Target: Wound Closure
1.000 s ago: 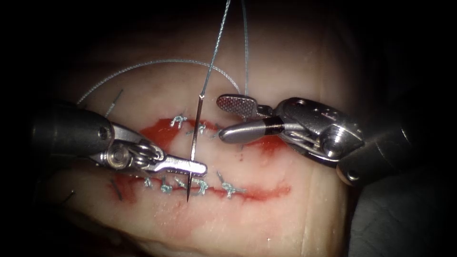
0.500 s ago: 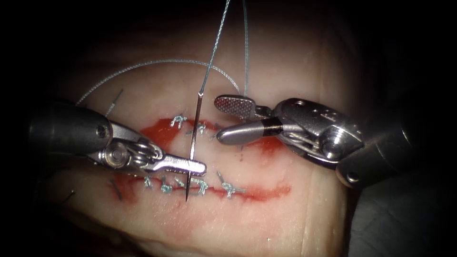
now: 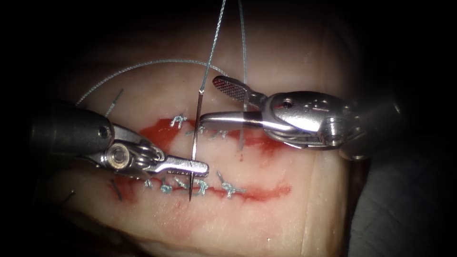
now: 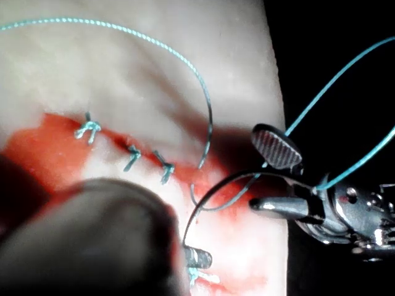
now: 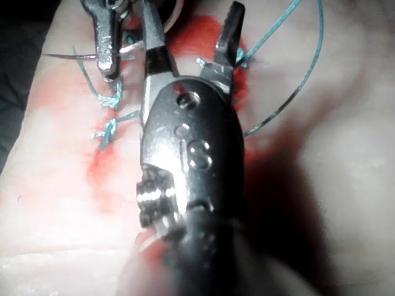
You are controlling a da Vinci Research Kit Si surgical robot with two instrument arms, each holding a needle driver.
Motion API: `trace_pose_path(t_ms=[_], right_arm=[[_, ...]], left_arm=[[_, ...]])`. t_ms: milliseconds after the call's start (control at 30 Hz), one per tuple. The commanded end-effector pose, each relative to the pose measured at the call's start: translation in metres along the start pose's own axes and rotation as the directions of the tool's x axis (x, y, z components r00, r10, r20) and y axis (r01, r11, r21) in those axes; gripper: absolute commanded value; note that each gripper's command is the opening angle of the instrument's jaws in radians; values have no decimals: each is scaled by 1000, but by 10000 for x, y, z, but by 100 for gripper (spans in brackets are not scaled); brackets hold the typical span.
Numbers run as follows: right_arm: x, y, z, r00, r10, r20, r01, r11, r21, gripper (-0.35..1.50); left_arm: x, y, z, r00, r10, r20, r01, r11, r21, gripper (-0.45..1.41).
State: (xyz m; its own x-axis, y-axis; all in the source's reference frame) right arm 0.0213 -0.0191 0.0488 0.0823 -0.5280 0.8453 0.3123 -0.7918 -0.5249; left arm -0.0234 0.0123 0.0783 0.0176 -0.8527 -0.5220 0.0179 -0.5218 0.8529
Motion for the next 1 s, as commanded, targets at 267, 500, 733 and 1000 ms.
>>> trace_pose_path(t_ms=[267,500,733,1000], right_arm=[[5,3,12,1000,0,19,2,998,-64,128],[5,4,13,998,53,17,-51,996,-70,120],[8,5,18,998,55,16,-54,996,-66,115],[19,7,25,999,40,17,-39,997,-59,116]], left_arm=[[-4,12,7,1000,-19,9,19,1000,-10,-45],[-3,13,10,1000,-29,5,29,1000,-11,-45],[-2,12,11,1000,-29,-2,29,1000,-12,-45],[-1,11,11,1000,-31,-6,31,999,-11,-45]])
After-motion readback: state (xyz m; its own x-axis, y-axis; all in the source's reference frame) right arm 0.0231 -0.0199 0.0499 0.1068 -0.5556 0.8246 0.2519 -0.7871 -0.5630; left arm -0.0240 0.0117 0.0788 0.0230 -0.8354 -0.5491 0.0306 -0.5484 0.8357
